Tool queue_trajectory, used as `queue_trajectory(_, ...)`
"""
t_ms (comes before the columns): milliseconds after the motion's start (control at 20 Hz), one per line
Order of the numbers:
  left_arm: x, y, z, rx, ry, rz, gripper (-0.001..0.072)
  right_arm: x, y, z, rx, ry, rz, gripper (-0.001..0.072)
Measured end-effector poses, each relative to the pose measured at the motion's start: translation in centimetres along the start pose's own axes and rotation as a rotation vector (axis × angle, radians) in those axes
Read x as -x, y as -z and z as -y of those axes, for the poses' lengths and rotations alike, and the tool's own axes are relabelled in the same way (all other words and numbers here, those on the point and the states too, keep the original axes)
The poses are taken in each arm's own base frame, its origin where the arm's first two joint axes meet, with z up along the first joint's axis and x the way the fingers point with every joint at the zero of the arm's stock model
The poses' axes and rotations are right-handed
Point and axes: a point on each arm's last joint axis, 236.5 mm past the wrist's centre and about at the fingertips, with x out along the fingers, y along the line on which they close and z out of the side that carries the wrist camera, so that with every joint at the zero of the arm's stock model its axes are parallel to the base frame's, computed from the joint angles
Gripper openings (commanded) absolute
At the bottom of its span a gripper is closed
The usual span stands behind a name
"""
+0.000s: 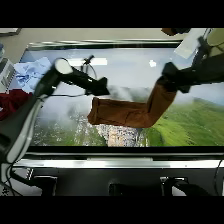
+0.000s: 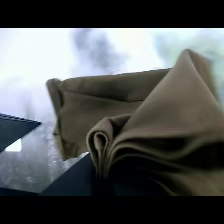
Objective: Fold the clothes and pants, and hang the long-sleeved shirts on hangers.
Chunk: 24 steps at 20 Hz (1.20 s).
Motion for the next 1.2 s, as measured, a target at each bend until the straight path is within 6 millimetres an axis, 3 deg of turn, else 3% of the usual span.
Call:
queue_trajectory(200,9.8,-1.0,-4.3,0.001,-0.158,0.112,0.0018,-6.9,2.6,-4.9,0.011,-0.05,-0.056,0.003)
queue_trajectory(300,13.3,-1.2,-5.7,0.016,-0.204,0.163,0.0018,-10.3,3.6,-6.2,-0.003,-0.061,-0.073,0.003)
queue_trajectory(400,15.5,-1.2,-6.7,0.031,-0.229,0.195,0.0018,-13.5,4.6,-7.0,-0.025,-0.067,-0.086,0.003)
queue_trajectory(650,17.5,-1.1,-7.8,0.043,-0.259,0.22,0.0018,-19.2,6.6,-7.6,-0.08,-0.066,-0.118,0.003)
queue_trajectory(850,17.9,-1.1,-8.1,0.037,-0.269,0.225,0.0018,-21.4,7.7,-7.4,-0.112,-0.063,-0.146,0.0037)
queue_trajectory(1050,18.1,-1.2,-8.2,0.037,-0.272,0.227,0.0018,-22.1,8.2,-7.5,-0.131,-0.068,-0.16,0.0199)
queue_trajectory(1100,18.1,-1.2,-8.2,0.036,-0.273,0.228,0.0018,-22.1,8.3,-7.7,-0.139,-0.075,-0.166,0.0277)
queue_trajectory(1200,18.1,-1.2,-8.2,0.035,-0.274,0.228,0.0018,-22.0,8.8,-8.2,-0.146,-0.093,-0.188,0.0338)
